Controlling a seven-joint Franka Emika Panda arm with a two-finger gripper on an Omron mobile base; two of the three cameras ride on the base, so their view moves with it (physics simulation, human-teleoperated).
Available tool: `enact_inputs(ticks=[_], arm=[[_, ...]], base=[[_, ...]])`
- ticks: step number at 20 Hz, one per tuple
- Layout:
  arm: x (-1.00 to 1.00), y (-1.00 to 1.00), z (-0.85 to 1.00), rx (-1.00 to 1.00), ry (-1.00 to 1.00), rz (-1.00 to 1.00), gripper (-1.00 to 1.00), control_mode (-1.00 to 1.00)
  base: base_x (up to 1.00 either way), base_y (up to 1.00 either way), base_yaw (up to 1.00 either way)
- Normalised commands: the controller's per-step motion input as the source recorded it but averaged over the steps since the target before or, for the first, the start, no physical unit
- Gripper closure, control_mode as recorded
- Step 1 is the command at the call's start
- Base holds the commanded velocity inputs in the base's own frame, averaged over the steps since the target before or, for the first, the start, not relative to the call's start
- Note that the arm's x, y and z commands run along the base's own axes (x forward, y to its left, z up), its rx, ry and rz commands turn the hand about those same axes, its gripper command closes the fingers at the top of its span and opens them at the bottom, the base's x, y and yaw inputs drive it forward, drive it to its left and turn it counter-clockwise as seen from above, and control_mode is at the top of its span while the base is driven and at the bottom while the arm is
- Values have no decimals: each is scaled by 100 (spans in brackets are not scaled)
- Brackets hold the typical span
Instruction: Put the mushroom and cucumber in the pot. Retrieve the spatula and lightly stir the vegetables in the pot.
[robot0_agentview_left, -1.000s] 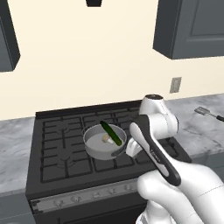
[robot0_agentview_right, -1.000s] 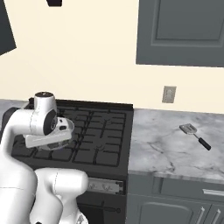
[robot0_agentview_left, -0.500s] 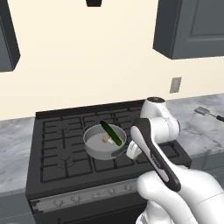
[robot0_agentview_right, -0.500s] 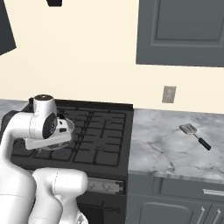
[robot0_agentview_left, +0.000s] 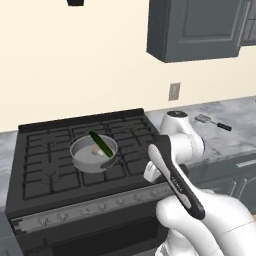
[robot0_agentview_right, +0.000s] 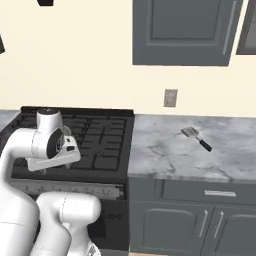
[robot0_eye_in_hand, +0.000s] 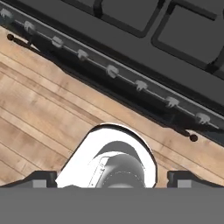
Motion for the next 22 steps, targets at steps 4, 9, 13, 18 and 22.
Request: enact_inputs(ticks=[4,9,13,18,22], arm=[[0,0,0,0,0,0,-100,100],[0,0,0,0,0,0,-100,100],[0,0,0,0,0,0,-100,100],[0,0,0,0,0,0,-100,100],[0,0,0,0,0,0,-100,100]], base=[[0,-96,-6],[0,-100,0],[2,-100,0],[22,-99,0],[70,-51,0]])
